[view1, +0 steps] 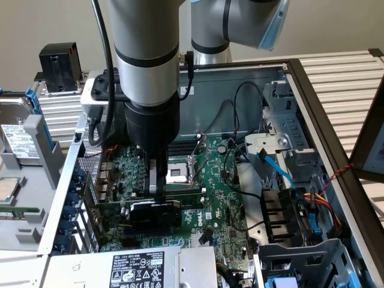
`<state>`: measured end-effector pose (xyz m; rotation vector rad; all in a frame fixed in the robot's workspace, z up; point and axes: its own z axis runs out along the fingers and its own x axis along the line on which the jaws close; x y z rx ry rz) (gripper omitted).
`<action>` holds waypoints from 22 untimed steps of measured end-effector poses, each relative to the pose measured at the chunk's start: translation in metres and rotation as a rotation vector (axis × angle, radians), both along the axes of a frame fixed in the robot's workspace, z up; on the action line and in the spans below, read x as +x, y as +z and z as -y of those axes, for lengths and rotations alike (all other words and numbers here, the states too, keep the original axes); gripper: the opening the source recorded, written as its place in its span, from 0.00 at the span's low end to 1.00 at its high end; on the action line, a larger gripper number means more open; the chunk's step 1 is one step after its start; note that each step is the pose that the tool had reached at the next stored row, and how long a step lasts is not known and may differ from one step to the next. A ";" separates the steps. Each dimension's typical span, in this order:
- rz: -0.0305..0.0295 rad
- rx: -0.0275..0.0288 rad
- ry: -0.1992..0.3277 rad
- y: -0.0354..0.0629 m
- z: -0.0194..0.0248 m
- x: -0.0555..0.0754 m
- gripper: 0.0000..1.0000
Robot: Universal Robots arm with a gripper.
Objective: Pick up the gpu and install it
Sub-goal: 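Press down on the gpu until it lock into place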
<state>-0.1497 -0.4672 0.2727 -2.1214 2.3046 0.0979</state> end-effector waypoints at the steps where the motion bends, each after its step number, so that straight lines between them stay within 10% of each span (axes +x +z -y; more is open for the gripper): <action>1: -0.0026 0.0000 0.001 -0.0003 0.0000 0.000 0.11; 5: -0.0161 0.0004 0.006 -0.0017 -0.0001 0.000 0.11; 13: -0.0202 0.0063 0.022 -0.0045 -0.0002 0.000 0.11; 22: -0.0410 0.0070 0.030 -0.0046 -0.0001 -0.001 0.11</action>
